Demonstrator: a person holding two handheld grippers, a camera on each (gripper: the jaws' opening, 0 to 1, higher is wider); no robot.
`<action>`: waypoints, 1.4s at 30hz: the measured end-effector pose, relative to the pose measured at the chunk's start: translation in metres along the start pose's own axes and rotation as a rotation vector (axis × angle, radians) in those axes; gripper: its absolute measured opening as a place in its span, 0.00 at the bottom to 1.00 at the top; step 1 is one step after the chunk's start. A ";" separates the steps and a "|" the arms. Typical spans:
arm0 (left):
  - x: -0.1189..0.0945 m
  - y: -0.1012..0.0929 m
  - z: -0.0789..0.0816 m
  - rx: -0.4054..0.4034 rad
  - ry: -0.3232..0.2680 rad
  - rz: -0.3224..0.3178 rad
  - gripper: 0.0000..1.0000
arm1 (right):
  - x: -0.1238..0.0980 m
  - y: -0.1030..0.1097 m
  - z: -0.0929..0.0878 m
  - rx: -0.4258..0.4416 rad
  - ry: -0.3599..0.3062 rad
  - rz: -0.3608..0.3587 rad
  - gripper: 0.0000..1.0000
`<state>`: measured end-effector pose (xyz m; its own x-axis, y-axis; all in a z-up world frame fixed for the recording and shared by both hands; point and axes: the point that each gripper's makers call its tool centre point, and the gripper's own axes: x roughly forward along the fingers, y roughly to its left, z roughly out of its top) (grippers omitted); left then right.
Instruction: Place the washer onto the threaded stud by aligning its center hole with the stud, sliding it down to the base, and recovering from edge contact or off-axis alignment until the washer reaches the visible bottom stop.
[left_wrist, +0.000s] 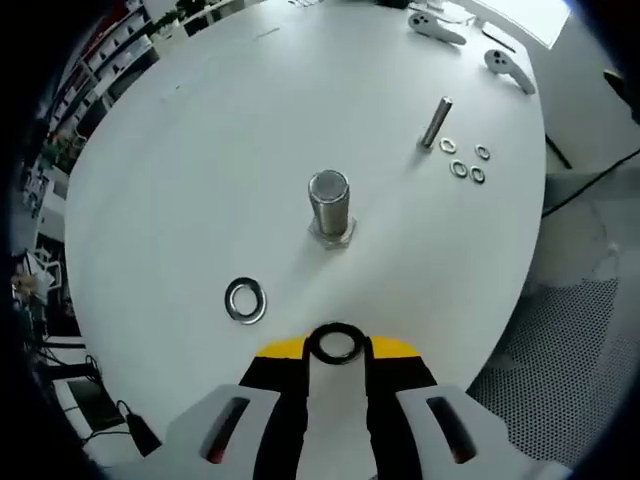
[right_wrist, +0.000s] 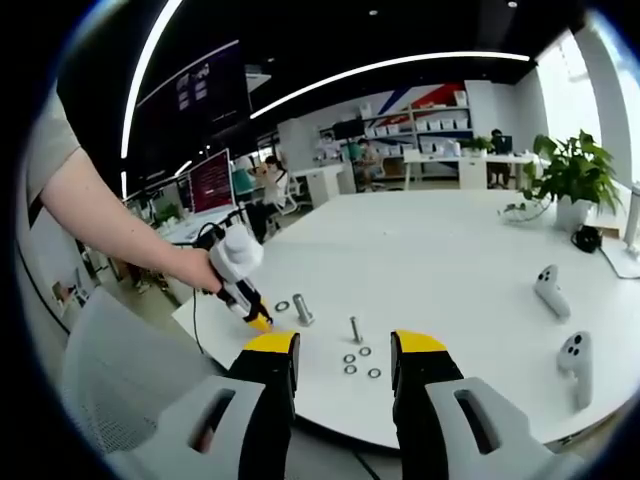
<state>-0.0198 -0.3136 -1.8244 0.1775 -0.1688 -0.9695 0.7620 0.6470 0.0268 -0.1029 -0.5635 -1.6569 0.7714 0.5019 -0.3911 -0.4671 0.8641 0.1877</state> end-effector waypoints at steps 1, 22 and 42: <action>-0.002 0.000 0.002 0.002 -0.004 -0.001 0.18 | 0.000 0.000 0.000 0.000 -0.001 0.000 0.39; -0.052 0.014 0.065 0.094 -0.093 0.020 0.18 | -0.001 -0.002 0.003 0.006 -0.017 -0.007 0.39; -0.027 0.005 0.084 0.185 -0.016 -0.028 0.18 | -0.001 -0.004 0.002 0.010 -0.015 -0.017 0.39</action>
<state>0.0317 -0.3682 -1.7775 0.1632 -0.1979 -0.9665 0.8679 0.4947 0.0452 -0.1011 -0.5673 -1.6552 0.7854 0.4876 -0.3812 -0.4494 0.8728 0.1905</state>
